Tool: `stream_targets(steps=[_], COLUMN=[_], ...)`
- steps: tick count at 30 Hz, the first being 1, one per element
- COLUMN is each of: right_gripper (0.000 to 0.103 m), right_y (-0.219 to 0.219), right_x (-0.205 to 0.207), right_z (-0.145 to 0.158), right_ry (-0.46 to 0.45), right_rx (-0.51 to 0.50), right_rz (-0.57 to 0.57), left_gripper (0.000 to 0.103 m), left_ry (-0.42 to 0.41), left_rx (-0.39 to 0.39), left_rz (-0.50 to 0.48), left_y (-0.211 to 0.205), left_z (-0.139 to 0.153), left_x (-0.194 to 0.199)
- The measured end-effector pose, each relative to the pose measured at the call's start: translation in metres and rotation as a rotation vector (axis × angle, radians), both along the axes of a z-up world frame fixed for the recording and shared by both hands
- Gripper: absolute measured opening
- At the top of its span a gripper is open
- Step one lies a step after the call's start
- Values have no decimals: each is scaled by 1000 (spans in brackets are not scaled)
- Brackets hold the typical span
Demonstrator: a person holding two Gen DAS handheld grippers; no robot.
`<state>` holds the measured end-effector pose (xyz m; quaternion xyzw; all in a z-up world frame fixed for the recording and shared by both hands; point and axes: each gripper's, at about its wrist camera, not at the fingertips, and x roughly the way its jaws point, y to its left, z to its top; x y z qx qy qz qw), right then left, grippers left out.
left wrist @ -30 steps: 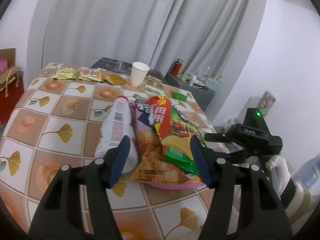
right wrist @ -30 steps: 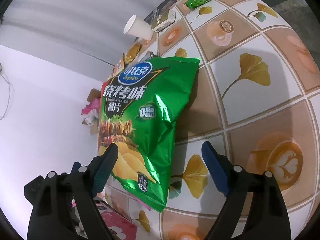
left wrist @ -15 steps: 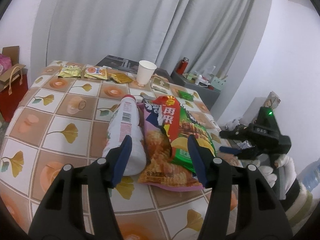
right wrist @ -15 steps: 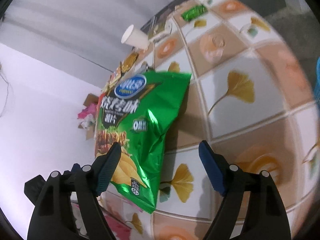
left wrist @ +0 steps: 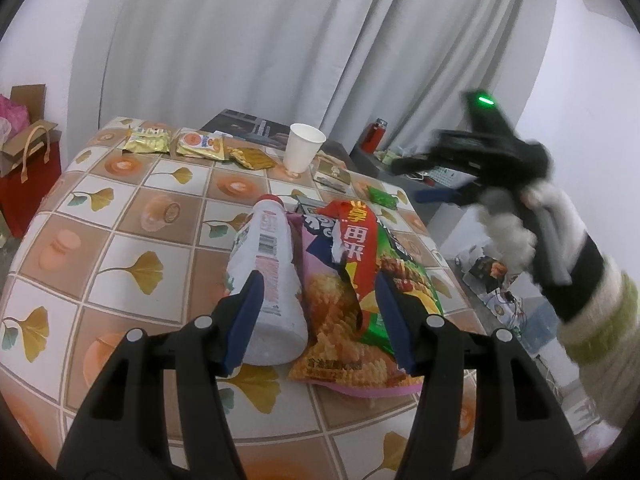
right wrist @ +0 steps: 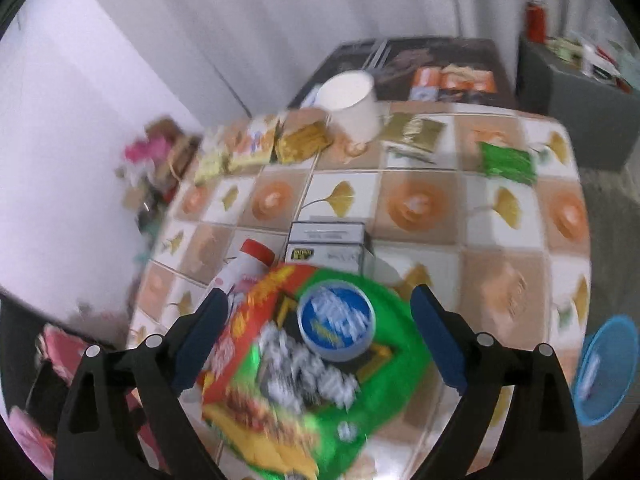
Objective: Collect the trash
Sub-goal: 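Grasp the silver cable box on the table with the right tool, then pass the silver cable box from the right tool into the left tool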
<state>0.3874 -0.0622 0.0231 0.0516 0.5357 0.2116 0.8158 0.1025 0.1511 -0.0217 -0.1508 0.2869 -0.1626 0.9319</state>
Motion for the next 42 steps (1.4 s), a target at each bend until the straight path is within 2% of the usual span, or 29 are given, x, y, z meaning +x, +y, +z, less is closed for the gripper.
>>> stream_targets(steps=[3,6,12,17,24,27,31,36,42], right_gripper=[90,90,90,90,86,85,85,84,84], right_y=[31,48,62,66,72,75,67,53,42], right_x=[26,54,76,82,80,79,80,74,59], right_z=[-18,-44,-77,-94,-98,-93,-71,-31,26], right_ry=[76,187,281,333,316,288,193,12,-227], right_rx=[-67,-119,-206,-227,-252,-238,-182,-113,-61], right_rz=[58,51,54,64,72,59,10,-73,-107], left_gripper=[55,56,59,59,59,59,60,59,59], left_ry=[3,11,27,39,50,50,50,48,42], left_rx=[-1,-8,-7,-9,-14,-14,-12,-11,-15], left_rz=[9,16,23,24,23,24,23,25,26], left_y=[3,8,15,19,21,21,20,20,20], left_z=[-1,-3,-8,-13,-17,-17,-17,-17,-14], left_x=[2,5,9,13,15,15,14,15,13])
